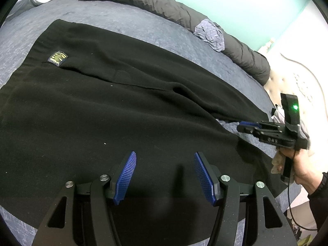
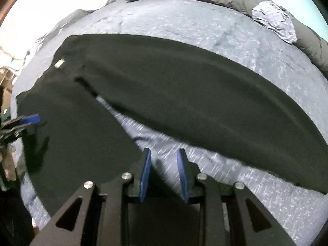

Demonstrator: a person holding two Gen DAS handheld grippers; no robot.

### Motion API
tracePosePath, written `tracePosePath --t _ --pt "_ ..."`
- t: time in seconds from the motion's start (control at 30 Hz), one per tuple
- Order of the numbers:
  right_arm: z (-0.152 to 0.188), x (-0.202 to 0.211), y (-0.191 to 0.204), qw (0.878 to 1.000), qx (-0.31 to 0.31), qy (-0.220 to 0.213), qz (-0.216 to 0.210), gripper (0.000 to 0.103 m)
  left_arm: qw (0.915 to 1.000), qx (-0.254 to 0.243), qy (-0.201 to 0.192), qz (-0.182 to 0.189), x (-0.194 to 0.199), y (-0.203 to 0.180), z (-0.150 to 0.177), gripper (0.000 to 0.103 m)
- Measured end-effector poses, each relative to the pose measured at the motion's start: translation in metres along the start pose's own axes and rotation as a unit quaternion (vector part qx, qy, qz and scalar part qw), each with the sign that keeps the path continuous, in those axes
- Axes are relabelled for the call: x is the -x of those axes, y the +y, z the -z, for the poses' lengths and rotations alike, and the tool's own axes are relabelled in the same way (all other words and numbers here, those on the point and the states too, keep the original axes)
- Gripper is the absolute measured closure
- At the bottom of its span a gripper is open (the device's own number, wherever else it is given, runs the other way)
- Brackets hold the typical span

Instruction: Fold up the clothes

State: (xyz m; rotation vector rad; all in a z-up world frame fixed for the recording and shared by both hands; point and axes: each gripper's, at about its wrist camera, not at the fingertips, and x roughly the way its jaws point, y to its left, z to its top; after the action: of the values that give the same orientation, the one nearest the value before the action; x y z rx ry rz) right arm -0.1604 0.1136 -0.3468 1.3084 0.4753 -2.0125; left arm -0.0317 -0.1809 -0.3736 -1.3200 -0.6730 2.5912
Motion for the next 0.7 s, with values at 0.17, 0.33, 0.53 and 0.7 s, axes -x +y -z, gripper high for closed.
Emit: tracePosePath --t 0.17,0.33,0.53,0.7 --pt "0.015 -0.008 -0.004 1.000 -0.009 0.017 0.018 0.077 1.0000 -0.005 -0.001 0.001 0.002 -0.002 0.005 0.040" --pt "0.022 -0.009 -0.021 0.997 -0.051 0.018 0.050 0.077 1.0000 -0.002 -0.002 0.000 0.003 0.001 0.005 0.040" --pt "0.027 -0.010 -0.024 0.996 -0.059 0.021 0.056 0.077 1.0000 -0.003 -0.001 0.004 -0.001 -0.003 0.004 0.040" --pt "0.032 -0.005 -0.032 0.994 -0.084 0.019 0.070 0.077 1.0000 0.003 -0.005 0.003 0.001 0.000 0.002 0.040"
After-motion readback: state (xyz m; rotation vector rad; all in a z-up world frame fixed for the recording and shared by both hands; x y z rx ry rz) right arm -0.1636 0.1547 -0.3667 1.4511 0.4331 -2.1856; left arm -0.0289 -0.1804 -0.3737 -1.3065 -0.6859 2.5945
